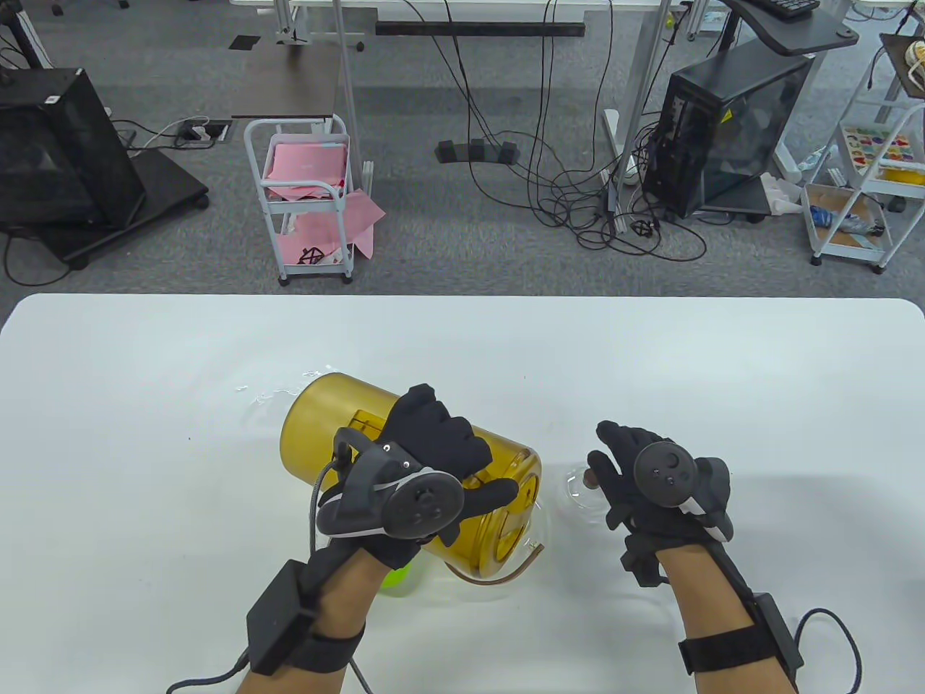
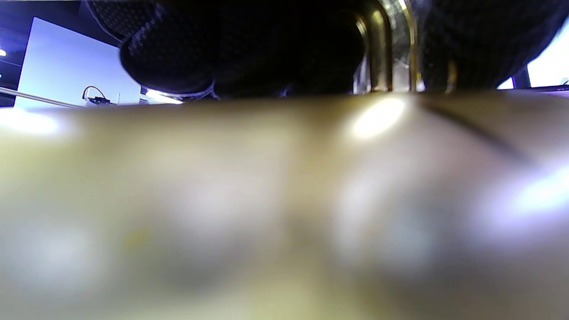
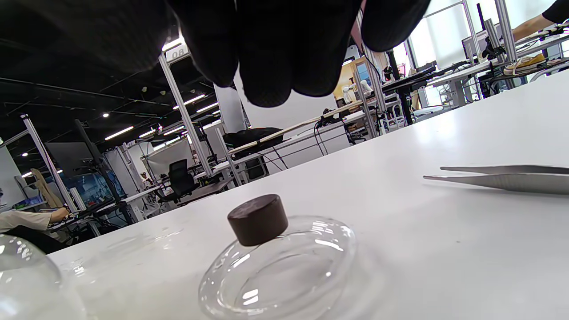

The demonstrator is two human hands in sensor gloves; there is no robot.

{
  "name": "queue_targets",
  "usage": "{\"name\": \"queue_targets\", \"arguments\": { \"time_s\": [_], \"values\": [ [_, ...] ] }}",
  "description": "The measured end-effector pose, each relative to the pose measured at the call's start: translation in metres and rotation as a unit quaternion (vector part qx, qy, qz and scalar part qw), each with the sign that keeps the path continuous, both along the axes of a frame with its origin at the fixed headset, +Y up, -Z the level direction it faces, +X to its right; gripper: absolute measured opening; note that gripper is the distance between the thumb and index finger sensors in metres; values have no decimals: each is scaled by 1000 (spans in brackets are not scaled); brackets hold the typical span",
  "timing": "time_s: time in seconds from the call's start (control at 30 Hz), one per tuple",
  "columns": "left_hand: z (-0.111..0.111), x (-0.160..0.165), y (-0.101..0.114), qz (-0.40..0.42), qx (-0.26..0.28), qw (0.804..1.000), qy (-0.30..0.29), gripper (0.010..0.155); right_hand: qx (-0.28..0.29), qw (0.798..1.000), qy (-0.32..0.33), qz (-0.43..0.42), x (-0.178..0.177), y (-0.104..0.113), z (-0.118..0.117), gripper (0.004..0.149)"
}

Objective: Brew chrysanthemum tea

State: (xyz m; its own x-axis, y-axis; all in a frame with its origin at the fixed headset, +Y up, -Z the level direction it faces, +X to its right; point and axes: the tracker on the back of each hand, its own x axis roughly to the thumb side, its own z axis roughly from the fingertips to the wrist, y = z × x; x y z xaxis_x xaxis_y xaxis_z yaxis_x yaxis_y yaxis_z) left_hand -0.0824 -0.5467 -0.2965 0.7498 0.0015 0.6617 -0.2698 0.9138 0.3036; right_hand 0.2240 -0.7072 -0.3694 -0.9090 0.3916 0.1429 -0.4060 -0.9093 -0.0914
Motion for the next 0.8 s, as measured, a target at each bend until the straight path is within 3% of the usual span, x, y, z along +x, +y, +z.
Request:
{"name": "queue_targets", "arguments": {
  "time_s": [0.8],
  "values": [
    [1, 1, 0, -2, 3, 1000, -2, 50, -2, 1000, 4, 4, -5, -2, 0, 59]
  ]
}}
